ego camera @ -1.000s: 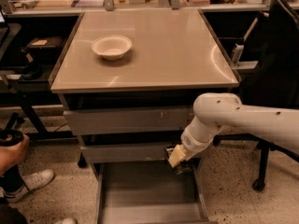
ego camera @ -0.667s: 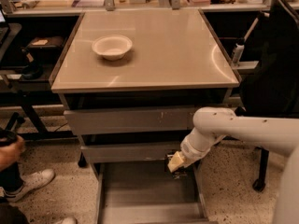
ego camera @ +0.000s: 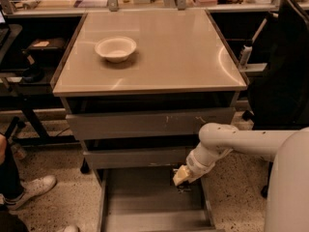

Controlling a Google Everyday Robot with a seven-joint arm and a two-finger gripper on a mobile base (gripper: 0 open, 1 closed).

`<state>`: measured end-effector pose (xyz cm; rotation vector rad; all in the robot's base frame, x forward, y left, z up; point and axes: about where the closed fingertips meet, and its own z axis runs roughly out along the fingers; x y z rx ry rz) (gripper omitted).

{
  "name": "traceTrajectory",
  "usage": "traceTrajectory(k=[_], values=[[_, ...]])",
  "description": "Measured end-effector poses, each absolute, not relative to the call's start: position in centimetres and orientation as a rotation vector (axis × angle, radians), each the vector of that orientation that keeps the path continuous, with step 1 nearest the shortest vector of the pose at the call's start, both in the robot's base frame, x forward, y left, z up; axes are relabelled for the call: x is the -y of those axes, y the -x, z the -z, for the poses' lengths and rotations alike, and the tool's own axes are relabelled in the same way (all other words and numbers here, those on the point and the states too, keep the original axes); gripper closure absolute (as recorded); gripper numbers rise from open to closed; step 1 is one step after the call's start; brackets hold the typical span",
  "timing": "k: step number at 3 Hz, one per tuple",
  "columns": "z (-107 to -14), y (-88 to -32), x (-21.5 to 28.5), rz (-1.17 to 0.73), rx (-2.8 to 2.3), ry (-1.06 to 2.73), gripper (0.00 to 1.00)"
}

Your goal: Place rxbar chocolate into bottom drawer

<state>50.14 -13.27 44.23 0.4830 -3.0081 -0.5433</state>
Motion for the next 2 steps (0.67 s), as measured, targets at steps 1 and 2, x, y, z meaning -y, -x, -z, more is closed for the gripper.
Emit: traceTrajectory(k=[1, 2], values=[[-43.1, -49.7, 12.8, 0.555, 2.99, -0.476, 1.0], [-38.5, -49.0, 10.7, 0.619, 2.95, -0.404, 1.0]])
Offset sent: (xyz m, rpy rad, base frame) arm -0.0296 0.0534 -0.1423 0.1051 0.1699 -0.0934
